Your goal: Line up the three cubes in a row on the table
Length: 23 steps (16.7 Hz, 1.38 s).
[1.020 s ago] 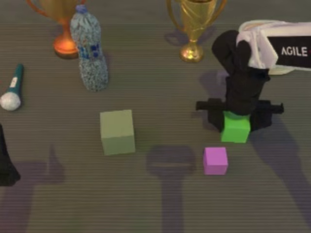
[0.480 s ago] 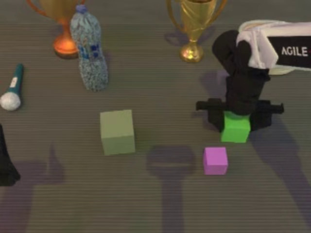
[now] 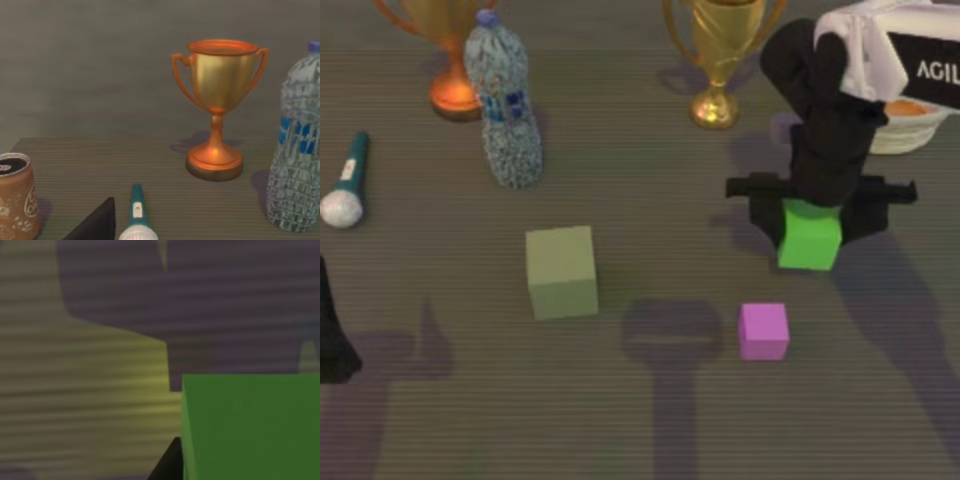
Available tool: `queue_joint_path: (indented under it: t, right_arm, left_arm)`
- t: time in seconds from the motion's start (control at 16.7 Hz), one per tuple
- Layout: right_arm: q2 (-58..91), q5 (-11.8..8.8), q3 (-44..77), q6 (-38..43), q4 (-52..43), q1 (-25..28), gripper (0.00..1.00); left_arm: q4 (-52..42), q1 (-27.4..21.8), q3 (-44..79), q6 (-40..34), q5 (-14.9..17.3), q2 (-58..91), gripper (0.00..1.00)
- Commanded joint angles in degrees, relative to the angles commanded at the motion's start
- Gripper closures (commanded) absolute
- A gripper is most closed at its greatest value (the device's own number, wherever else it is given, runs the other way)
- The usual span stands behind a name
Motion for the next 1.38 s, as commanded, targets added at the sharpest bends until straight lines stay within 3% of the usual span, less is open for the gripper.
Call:
queue_joint_path:
  t: [0.54, 1.02, 1.38]
  right_arm:
    - [-1.4, 0.0, 2.4, 1.0, -4.0, 0.7, 1.00]
    - [-3.5, 0.1, 3.4, 14.2, -7.1, 18.5, 1.00]
    - [-3.6, 0.1, 3.1, 15.1, -6.9, 19.2, 1.00]
  left_arm:
    - [0.0, 0.0, 0.0, 0.0, 0.0, 0.0, 0.00]
    - [0.0, 0.0, 0.0, 0.0, 0.0, 0.0, 0.00]
    - [0.0, 0.0, 0.0, 0.0, 0.0, 0.0, 0.00]
